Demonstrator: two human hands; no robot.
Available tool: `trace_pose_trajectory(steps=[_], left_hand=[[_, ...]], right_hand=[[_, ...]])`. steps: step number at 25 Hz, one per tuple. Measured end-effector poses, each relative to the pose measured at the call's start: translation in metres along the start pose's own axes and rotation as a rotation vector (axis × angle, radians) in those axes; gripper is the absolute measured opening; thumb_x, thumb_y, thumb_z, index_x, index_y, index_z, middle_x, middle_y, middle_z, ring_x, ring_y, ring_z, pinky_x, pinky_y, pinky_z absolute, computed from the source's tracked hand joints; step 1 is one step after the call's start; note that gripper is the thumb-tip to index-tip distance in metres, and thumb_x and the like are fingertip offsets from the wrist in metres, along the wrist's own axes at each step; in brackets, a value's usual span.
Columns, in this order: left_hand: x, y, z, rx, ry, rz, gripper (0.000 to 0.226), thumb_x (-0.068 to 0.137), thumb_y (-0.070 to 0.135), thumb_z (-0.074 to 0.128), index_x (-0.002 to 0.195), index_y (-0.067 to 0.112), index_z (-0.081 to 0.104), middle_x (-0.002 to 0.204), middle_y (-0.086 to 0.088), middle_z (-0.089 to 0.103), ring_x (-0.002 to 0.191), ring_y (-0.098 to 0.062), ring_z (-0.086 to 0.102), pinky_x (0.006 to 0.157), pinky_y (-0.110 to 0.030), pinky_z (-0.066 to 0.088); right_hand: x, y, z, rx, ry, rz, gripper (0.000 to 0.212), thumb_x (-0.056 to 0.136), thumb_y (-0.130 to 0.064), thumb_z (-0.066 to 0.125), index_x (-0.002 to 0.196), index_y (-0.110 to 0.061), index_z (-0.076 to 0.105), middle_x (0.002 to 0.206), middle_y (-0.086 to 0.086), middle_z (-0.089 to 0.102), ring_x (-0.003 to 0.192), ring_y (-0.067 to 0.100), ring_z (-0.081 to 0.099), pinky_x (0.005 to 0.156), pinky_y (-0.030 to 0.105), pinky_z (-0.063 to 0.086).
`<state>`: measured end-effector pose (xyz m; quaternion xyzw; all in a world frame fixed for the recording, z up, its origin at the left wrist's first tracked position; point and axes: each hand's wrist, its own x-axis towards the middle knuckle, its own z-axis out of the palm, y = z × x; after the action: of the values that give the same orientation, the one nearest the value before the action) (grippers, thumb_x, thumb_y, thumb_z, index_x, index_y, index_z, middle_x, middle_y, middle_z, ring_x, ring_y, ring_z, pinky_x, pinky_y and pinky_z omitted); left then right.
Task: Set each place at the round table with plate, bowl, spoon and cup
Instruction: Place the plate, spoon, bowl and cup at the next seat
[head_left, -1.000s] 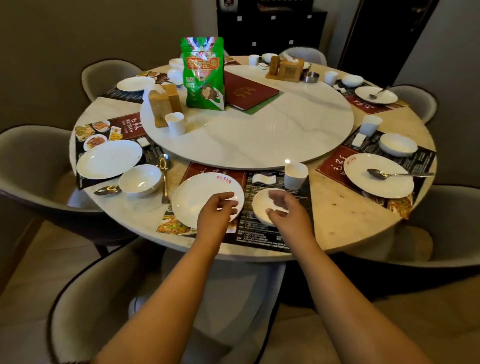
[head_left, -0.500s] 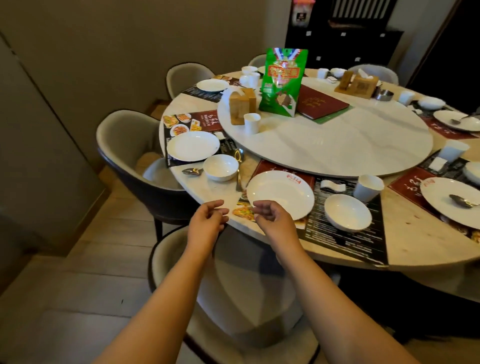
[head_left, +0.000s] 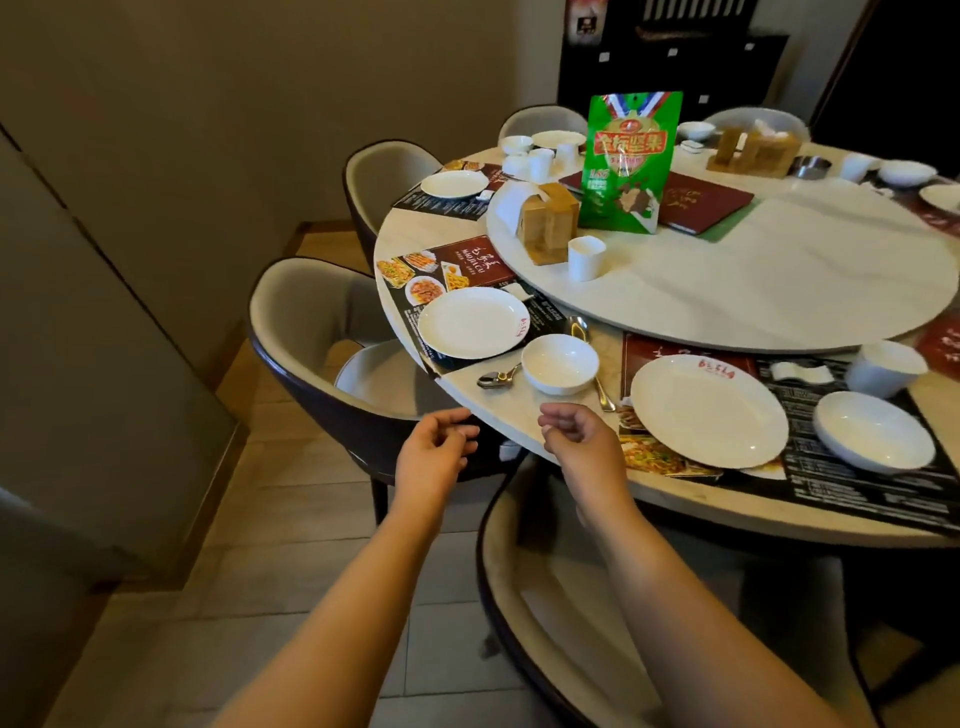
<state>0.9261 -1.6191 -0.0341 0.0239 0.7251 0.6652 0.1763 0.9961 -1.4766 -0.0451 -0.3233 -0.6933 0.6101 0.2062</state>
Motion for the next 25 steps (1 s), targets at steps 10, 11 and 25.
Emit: trace_pose_trajectory(steps=[10,11,25], left_hand=[[0.109,0.003,0.046,0.207,-0.224,0.082,0.021,0.091,0.014,0.054,0.105,0.025,0.064,0.108,0.006,0.069,0.104,-0.014,0.063,0.096,-0.038,0.051],[0.122,0.006,0.057,0.256,-0.228,0.122,0.022,0.09,0.012,0.055,0.103,0.028,0.064,0.111,0.007,0.067,0.107,-0.013,0.061,0.097,-0.035,0.049],[0.218,0.005,0.139,0.545,-0.372,0.298,0.032,0.092,0.012,0.051,0.122,0.022,0.061,0.126,0.001,0.062,0.106,-0.011,0.05,0.091,-0.025,0.037]], right_hand=[[0.077,-0.001,-0.014,-0.218,0.425,0.054,0.017,0.09,-0.01,0.06,0.102,-0.015,0.071,0.102,0.002,0.07,0.095,0.014,0.061,0.082,0.022,0.041],[0.094,-0.001,-0.018,-0.261,0.44,0.066,0.019,0.091,-0.009,0.059,0.105,-0.012,0.071,0.107,0.004,0.07,0.097,0.015,0.06,0.082,0.02,0.039],[0.205,0.037,-0.023,-0.821,0.134,0.098,0.014,0.09,-0.016,0.064,0.101,-0.011,0.073,0.103,0.009,0.068,0.083,0.019,0.058,0.08,0.023,0.045]])
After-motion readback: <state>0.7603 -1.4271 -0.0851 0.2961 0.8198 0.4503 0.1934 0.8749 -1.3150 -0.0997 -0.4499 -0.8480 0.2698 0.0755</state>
